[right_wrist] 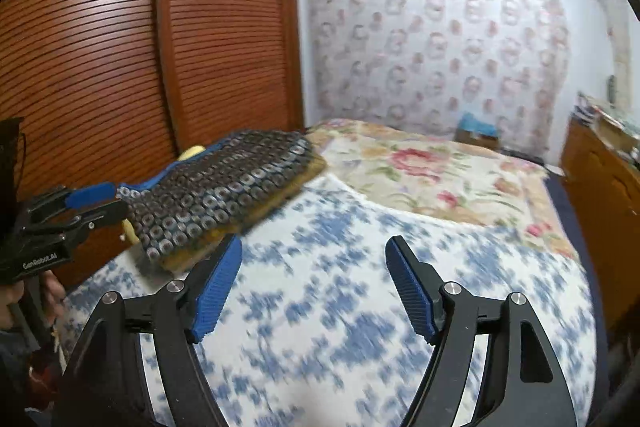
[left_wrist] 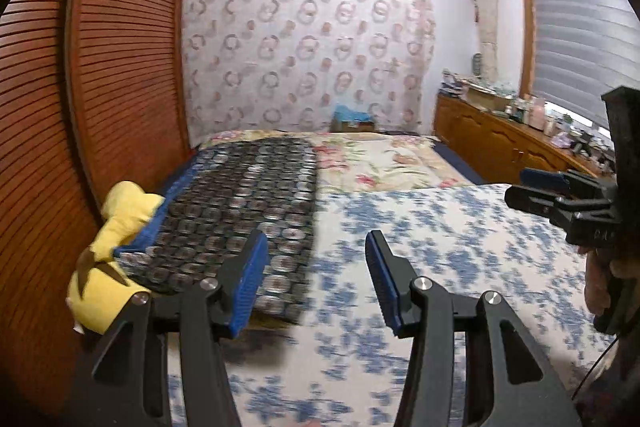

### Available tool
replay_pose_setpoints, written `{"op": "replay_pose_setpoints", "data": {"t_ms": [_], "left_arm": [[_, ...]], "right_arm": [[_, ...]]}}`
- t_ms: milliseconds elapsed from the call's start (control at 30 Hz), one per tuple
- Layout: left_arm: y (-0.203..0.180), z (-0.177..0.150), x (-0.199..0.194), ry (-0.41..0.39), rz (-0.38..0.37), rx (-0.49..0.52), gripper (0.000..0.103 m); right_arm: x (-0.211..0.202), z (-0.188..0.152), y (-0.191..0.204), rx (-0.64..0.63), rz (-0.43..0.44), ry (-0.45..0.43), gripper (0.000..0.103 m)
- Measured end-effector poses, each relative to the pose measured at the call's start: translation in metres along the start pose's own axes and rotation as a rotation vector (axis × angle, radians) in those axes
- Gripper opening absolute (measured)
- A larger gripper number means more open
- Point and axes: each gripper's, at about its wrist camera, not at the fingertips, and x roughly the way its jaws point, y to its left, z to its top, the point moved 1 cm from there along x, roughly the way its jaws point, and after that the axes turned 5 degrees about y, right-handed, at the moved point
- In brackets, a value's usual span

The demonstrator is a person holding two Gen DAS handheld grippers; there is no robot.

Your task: Fold small clothes

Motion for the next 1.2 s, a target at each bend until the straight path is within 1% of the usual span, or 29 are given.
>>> {"op": "replay_pose_setpoints", "data": {"t_ms": [200, 267, 333, 467, 600, 767, 1200], "left_arm": [[-0.04, 0.004, -0.006, 0.004, -0.031, 0.028, 0.05], [-0.051, 0.008, -0.01, 0.001, -0.043, 0.033, 0.05], [-0.058, 0.011, -0.013, -0.006, -0.046, 0.035, 0.05], [-0.072, 0.015, -0.018, -0.02, -0.035, 0.053, 0.05], [-0.076, 0.015, -0.019, -0.015, -0.031, 0.049, 0.05], [-0.076, 0.013, -0.019, -0.009, -0.028, 0.047, 0.05], [-0.075, 0.014, -0.022, -0.014, -0.02, 0.049, 0.05]], "right_arm": [[-0.038, -0.028, -0.017, 0.067, -0.105, -0.021, 0.076], [-0.051, -0.033, -0.022, 0.088, -0.151, -0.037, 0.076], [-0.063, -0.037, -0.028, 0.11, -0.177, -0.056, 0.076], [-0.085, -0.043, -0.037, 0.156, -0.202, -0.097, 0.076], [-0.095, -0.045, -0.041, 0.16, -0.229, -0.12, 0.076], [-0.099, -0.046, -0.041, 0.165, -0.246, -0.132, 0.076], [-0.101, -0.049, -0.041, 0.171, -0.254, -0.136, 0.076]]}}
